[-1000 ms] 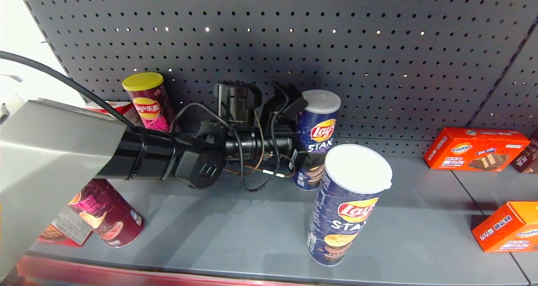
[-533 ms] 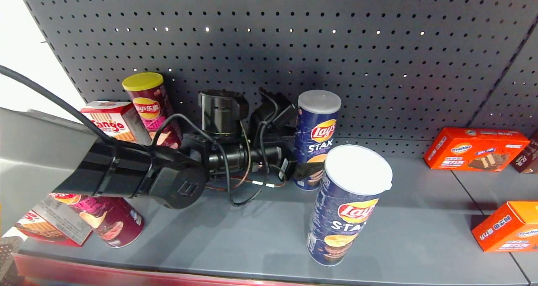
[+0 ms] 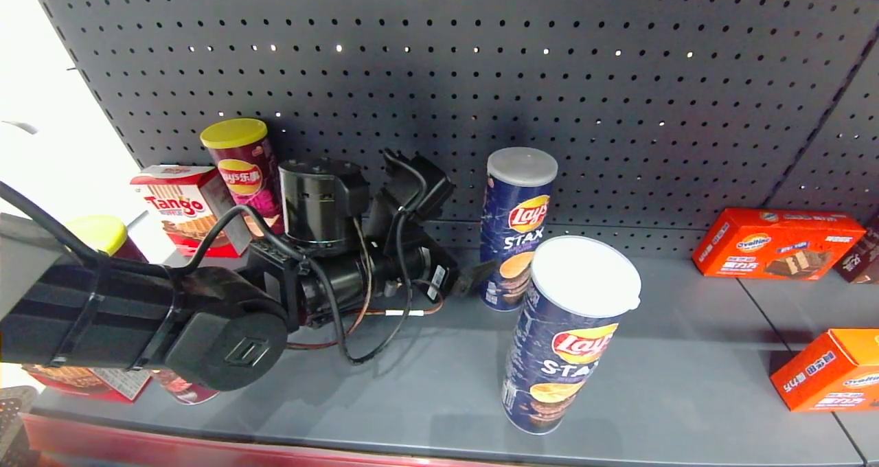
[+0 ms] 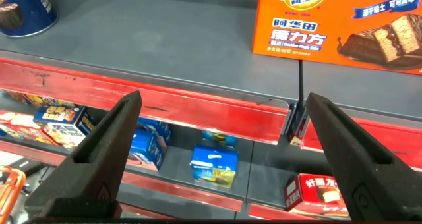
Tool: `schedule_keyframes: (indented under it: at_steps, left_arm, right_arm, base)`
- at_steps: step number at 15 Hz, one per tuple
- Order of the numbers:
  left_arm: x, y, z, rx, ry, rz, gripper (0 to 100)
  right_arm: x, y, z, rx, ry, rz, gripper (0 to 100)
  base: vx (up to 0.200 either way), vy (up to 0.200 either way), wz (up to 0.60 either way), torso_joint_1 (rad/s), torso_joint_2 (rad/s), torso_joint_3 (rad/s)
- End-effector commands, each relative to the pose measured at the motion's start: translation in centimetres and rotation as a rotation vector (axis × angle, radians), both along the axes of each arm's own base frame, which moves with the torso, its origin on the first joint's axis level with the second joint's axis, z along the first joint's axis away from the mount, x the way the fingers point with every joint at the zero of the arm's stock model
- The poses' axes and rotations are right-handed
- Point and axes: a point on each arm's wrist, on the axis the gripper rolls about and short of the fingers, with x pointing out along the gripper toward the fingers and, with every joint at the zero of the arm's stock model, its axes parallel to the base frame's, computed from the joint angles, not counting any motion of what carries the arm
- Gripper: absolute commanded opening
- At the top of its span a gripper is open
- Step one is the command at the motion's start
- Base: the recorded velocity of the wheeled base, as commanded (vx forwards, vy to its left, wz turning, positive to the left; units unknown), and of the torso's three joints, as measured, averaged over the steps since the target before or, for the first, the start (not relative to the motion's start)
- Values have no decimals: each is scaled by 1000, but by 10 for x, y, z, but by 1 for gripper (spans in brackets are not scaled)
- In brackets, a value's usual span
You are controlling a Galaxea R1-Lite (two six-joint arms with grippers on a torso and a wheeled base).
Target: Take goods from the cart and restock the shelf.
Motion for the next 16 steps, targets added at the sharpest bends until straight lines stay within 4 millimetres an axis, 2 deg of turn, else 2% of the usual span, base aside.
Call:
schedule_keyframes:
  at_steps: [1, 9, 16]
  left_arm:
    - [-1, 1, 4, -6, -10, 9, 100]
    - [5, 6, -1, -2, 5, 56, 100]
    - [7, 16, 6, -2, -18, 113, 100]
  right_arm:
    - [0, 0, 0, -1, 1, 0, 100]
    - [0, 0, 0, -1, 1, 0, 100]
    - [0, 0, 0, -1, 1, 0, 100]
  base:
    - [0, 0, 0, 0, 0, 0]
    - [0, 0, 0, 0, 0, 0]
    - [0, 0, 0, 0, 0, 0]
